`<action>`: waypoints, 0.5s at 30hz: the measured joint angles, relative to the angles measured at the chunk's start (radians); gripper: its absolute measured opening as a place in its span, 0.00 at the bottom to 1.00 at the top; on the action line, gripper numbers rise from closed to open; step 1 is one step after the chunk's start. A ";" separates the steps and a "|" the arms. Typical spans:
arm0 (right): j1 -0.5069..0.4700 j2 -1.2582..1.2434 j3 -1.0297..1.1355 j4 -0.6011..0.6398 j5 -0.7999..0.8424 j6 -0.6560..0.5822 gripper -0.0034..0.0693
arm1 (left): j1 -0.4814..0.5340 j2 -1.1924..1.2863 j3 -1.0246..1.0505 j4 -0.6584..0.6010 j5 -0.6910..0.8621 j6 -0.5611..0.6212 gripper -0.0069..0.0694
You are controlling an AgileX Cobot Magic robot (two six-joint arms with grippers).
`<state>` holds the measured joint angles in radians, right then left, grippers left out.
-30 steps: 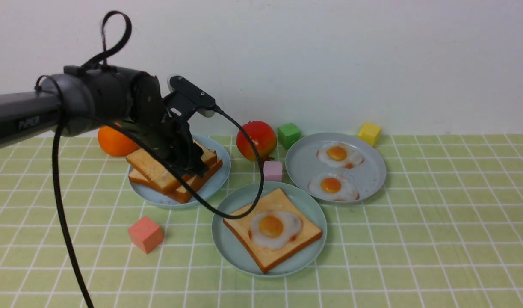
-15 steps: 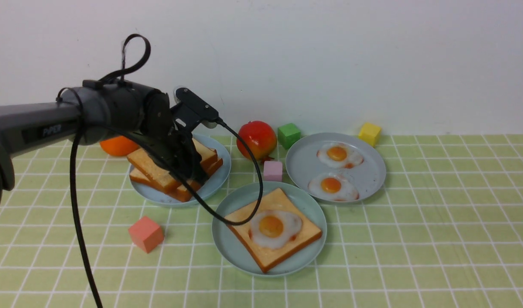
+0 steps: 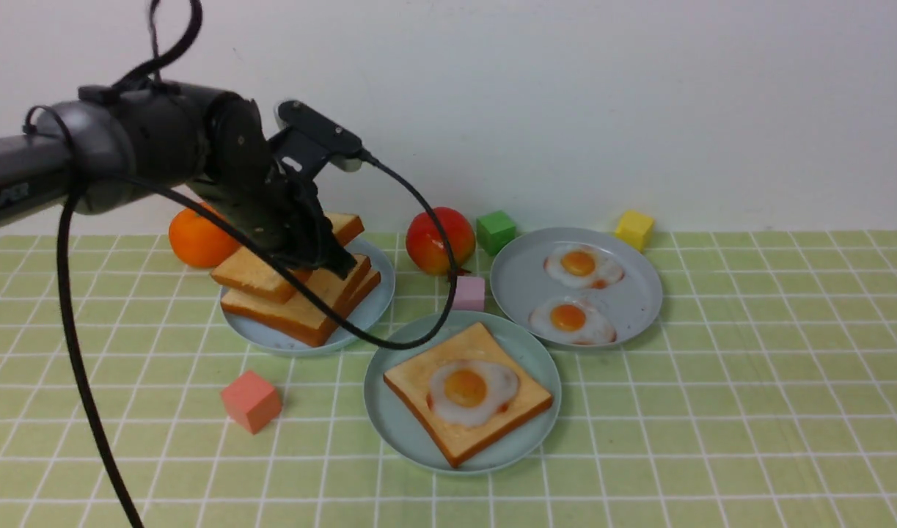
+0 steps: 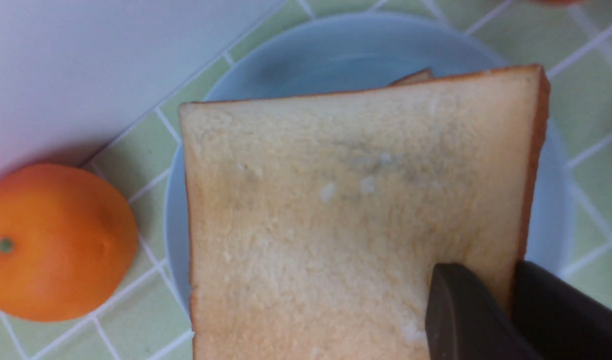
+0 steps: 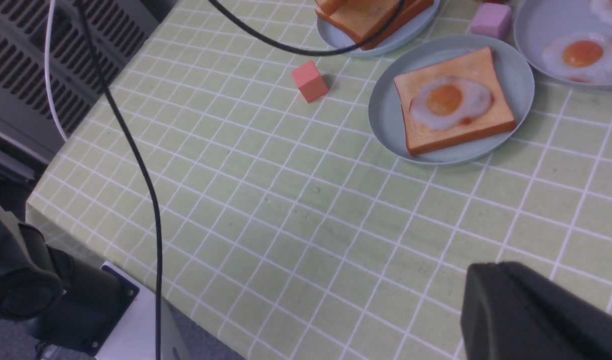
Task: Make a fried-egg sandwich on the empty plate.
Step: Use the left arm to grab a slice of bread, then use the left arm to place a slice of bread on the fried egg in the middle
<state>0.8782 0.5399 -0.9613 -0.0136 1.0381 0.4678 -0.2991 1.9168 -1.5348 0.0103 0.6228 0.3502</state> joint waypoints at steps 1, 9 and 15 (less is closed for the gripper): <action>0.000 0.000 0.000 0.000 0.005 0.000 0.07 | -0.031 -0.044 0.000 -0.010 0.036 -0.013 0.22; 0.000 -0.001 0.000 -0.052 0.090 0.000 0.07 | -0.326 -0.113 0.001 -0.021 0.160 -0.173 0.22; 0.000 -0.001 0.000 -0.071 0.136 0.000 0.07 | -0.456 -0.060 0.001 0.078 0.163 -0.242 0.22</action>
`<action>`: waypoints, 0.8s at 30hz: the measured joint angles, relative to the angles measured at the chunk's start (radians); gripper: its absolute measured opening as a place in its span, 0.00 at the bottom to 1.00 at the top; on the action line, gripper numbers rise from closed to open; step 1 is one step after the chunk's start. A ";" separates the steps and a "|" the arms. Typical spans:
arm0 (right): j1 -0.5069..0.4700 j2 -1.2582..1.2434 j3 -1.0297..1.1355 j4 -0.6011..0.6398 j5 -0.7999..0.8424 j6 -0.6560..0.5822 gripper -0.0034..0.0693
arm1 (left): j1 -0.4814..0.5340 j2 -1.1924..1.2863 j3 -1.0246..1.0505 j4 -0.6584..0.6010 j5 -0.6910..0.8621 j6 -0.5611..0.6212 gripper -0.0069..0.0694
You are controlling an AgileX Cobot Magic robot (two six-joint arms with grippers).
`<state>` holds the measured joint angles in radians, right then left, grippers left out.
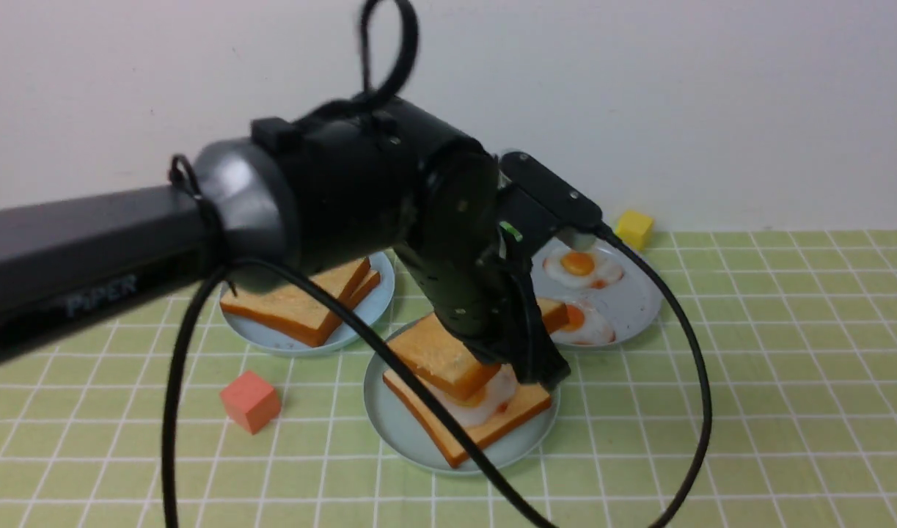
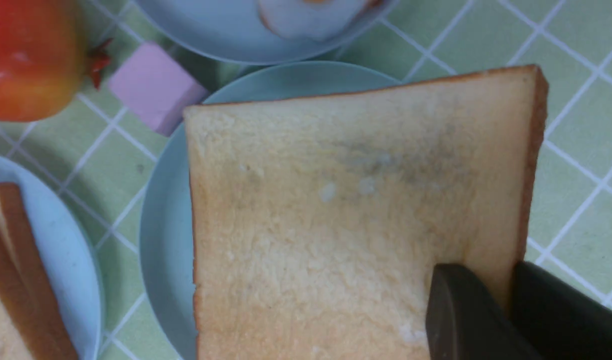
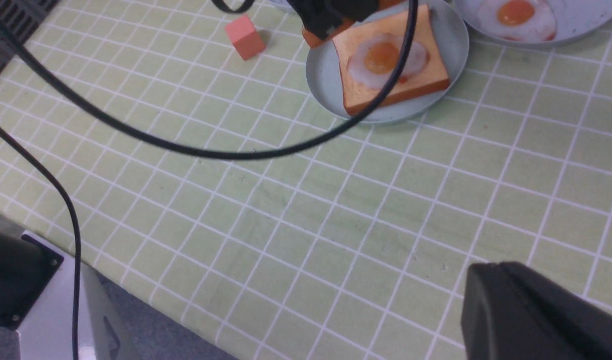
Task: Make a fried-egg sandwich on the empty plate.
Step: Use the left arm to place a slice of bread on the fried egg in the middle
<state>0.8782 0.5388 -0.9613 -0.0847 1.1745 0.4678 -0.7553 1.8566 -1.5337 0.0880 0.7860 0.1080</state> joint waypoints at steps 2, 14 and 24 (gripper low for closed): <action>0.000 0.000 0.000 -0.001 0.008 0.000 0.07 | -0.022 0.032 0.001 0.066 -0.005 -0.037 0.22; 0.000 0.000 0.000 -0.004 0.011 0.000 0.07 | -0.026 0.123 0.002 0.148 -0.031 -0.055 0.22; 0.000 0.000 0.000 -0.004 0.012 -0.001 0.07 | -0.026 0.157 0.002 0.150 -0.034 -0.055 0.22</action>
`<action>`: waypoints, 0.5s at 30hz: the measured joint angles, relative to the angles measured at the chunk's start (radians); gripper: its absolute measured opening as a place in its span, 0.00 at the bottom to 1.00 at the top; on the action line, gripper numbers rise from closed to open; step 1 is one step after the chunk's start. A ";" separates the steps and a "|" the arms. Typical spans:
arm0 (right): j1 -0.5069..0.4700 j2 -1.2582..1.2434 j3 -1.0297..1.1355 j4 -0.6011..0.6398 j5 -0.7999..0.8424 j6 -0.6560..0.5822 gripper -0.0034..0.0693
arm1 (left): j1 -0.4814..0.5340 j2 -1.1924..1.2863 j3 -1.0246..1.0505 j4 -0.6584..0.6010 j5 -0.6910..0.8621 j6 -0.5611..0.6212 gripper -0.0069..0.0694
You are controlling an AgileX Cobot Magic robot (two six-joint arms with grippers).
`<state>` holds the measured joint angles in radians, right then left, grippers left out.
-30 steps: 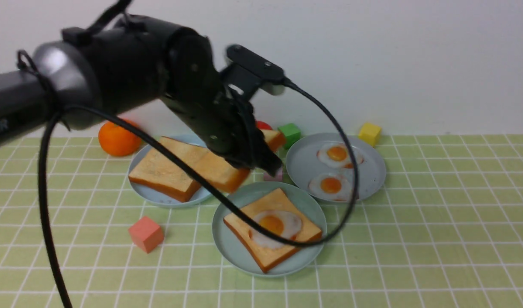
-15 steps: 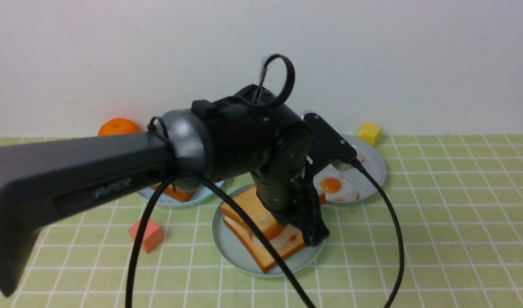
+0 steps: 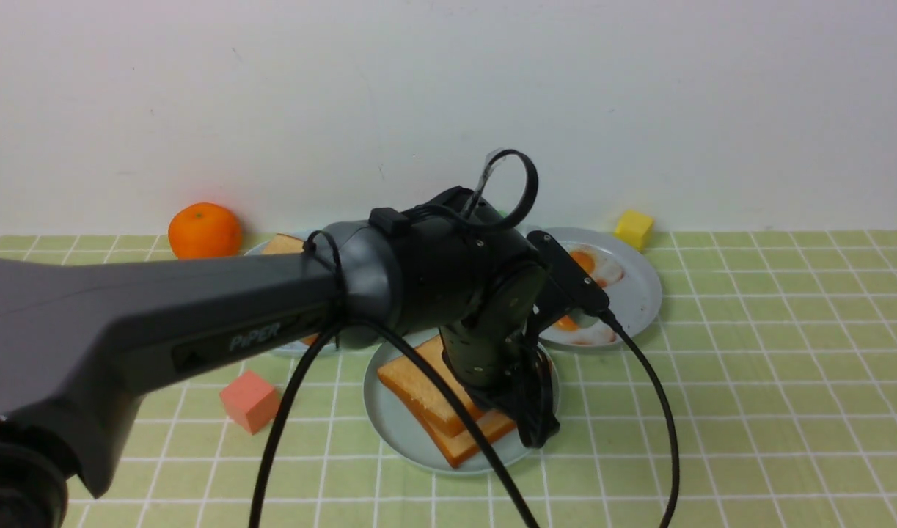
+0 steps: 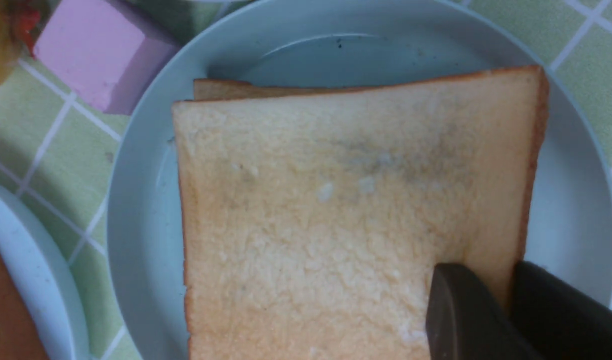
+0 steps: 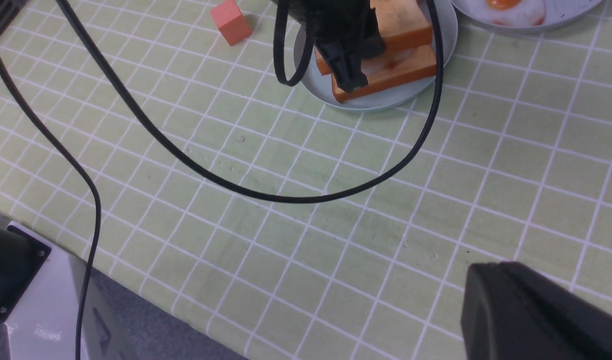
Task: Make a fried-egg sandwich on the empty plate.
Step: Use the left arm to place a slice of bread on the fried egg in the middle
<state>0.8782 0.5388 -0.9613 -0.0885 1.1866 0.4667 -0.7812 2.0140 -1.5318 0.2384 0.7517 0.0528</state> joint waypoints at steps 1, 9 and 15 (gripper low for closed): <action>0.000 0.000 0.000 0.002 0.000 0.000 0.07 | 0.000 0.002 0.000 -0.001 -0.001 0.000 0.22; 0.000 0.000 0.000 0.008 0.000 0.001 0.07 | 0.000 0.002 0.000 -0.005 -0.003 0.000 0.39; 0.000 0.000 0.000 0.007 -0.001 0.001 0.07 | 0.000 -0.020 0.000 -0.047 -0.003 -0.008 0.54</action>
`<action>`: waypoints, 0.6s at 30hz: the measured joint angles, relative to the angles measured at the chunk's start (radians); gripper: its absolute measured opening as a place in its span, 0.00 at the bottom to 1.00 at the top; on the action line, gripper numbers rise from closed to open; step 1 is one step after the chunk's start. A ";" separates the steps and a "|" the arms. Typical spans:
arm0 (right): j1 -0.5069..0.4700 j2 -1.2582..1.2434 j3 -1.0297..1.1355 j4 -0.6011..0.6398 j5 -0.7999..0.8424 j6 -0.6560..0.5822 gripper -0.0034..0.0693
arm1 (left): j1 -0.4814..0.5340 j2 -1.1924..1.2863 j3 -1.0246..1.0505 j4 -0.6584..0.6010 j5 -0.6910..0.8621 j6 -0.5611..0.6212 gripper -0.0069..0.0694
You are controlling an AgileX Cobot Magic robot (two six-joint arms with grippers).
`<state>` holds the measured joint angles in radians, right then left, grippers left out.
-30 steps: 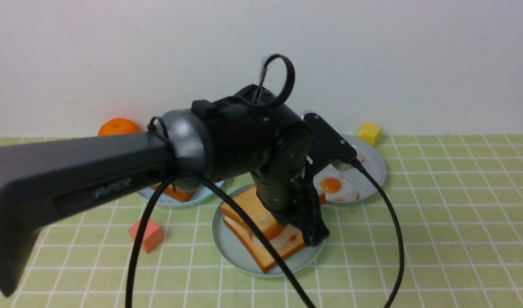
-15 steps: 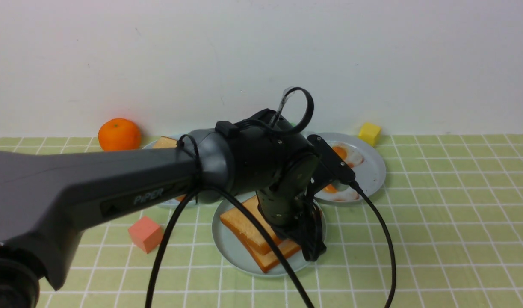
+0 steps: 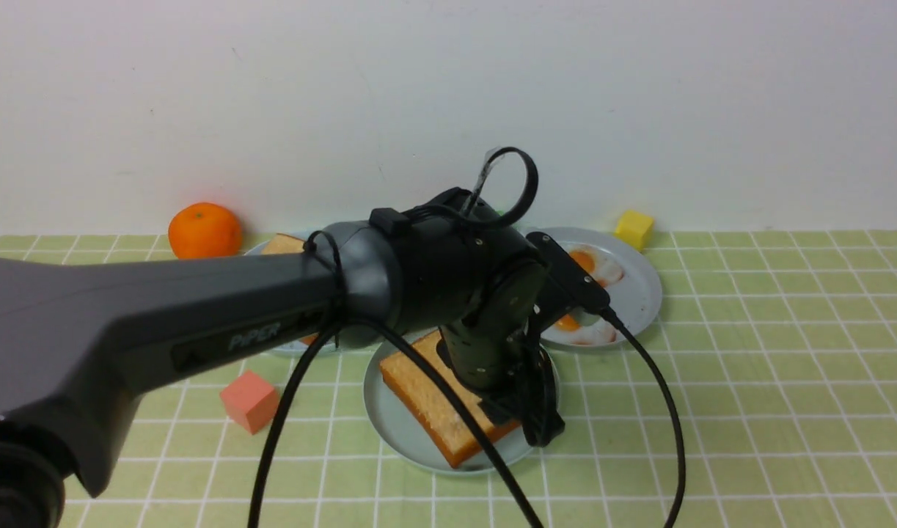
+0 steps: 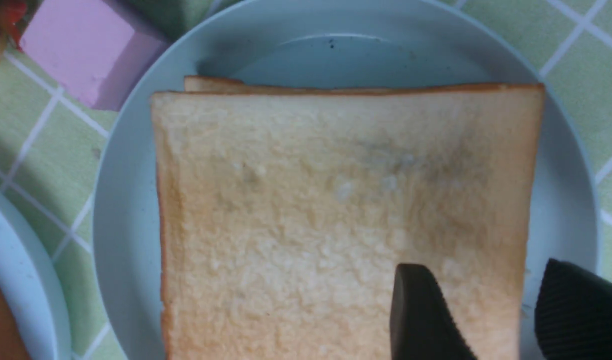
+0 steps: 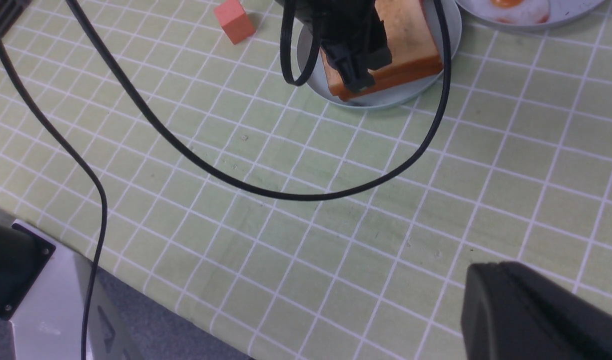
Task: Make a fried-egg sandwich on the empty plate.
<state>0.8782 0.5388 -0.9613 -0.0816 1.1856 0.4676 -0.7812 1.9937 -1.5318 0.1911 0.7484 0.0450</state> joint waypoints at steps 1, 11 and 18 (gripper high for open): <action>0.000 0.000 0.000 0.000 0.000 0.000 0.07 | 0.000 -0.015 0.000 -0.016 0.003 0.000 0.55; 0.000 -0.045 -0.001 0.000 0.002 0.000 0.07 | -0.041 -0.453 0.023 -0.150 0.053 -0.012 0.22; 0.000 -0.176 0.001 -0.022 0.038 0.000 0.08 | -0.048 -0.971 0.368 -0.240 -0.135 -0.012 0.07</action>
<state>0.8782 0.3628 -0.9604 -0.1034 1.2238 0.4676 -0.8291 1.0229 -1.1638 -0.0485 0.6129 0.0335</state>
